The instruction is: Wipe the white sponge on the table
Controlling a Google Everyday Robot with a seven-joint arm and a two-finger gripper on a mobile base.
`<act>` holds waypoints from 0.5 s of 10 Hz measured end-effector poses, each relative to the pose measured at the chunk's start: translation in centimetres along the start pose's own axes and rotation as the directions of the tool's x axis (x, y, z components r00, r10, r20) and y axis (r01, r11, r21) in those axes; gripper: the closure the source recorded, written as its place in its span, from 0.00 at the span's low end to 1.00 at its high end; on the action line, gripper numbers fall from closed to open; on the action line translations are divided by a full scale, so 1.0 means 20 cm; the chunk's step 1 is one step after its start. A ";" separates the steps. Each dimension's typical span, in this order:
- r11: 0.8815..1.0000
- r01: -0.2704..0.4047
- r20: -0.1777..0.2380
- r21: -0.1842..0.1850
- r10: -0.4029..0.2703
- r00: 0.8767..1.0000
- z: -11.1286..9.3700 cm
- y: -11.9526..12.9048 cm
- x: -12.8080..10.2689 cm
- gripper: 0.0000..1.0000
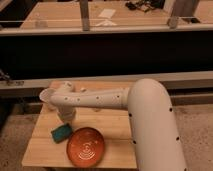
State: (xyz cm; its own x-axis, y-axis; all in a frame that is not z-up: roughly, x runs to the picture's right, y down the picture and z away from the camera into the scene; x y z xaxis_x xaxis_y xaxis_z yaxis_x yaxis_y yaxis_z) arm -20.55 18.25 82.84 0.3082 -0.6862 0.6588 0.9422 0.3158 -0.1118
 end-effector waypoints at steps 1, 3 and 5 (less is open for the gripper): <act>1.000 -0.002 0.002 0.001 0.002 1.000 0.00 0.00 0.01 0.96; 1.000 -0.013 0.003 0.004 0.013 1.000 -0.01 0.02 0.02 0.96; 1.000 -0.026 0.005 0.006 0.026 1.000 -0.03 0.06 0.07 0.96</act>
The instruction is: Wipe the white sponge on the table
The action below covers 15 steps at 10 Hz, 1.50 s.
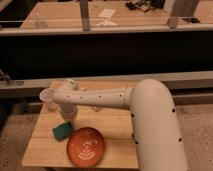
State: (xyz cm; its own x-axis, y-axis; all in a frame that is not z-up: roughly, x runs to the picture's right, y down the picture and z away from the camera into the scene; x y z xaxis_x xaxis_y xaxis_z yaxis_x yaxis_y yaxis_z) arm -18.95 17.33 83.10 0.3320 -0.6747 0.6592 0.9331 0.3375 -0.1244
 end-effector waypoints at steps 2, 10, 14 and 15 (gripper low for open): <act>1.000 -0.008 0.003 0.006 0.008 1.000 -0.01 0.00 0.01 0.96; 0.999 -0.031 0.014 0.010 0.031 0.999 -0.04 0.06 0.03 0.96; 0.999 -0.045 0.018 0.009 0.045 0.999 -0.06 0.09 0.04 0.96; 0.999 -0.049 0.021 0.010 0.049 0.999 -0.06 0.09 0.04 0.96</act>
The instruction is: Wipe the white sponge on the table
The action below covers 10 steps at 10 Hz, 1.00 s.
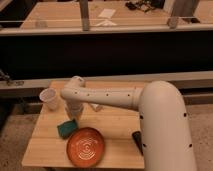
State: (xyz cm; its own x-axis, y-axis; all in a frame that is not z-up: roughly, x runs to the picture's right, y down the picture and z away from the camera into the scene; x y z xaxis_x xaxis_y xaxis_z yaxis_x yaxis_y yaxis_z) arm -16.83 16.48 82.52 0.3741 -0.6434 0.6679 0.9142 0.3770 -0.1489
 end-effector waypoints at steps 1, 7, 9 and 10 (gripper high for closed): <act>1.000 -0.005 0.003 0.001 0.005 1.000 0.00 0.00 0.00 0.96; 1.000 -0.022 0.014 0.007 0.022 1.000 -0.02 0.02 0.01 0.96; 0.999 -0.033 0.018 0.009 0.032 0.999 -0.03 0.03 0.00 0.96; 0.999 -0.038 0.019 0.009 0.038 0.999 -0.03 0.04 0.00 0.96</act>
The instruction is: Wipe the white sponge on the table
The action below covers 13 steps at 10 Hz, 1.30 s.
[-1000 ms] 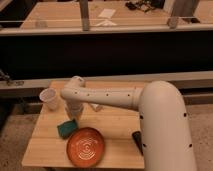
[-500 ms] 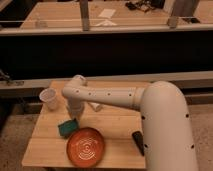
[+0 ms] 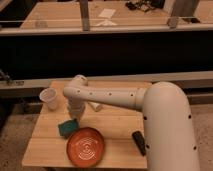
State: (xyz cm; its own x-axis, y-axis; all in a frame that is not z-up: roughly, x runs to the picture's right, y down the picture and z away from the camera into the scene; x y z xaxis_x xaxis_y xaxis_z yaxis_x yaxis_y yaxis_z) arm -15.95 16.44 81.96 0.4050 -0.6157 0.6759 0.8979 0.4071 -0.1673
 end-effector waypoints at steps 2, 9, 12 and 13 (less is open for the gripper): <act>1.000 -0.004 0.003 -0.001 0.004 1.000 0.00 0.01 0.00 0.96; 1.000 -0.030 0.013 -0.001 0.030 0.999 -0.01 0.06 0.01 0.96; 0.999 -0.042 0.015 0.001 0.042 0.999 -0.01 0.09 0.03 0.96; 0.999 -0.047 0.016 0.001 0.047 0.999 -0.01 0.10 0.03 0.96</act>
State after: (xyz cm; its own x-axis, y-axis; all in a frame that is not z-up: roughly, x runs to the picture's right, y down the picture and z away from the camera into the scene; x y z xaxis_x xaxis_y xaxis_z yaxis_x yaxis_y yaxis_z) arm -13.89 16.66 81.91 0.4441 -0.5853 0.6784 0.8778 0.4360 -0.1985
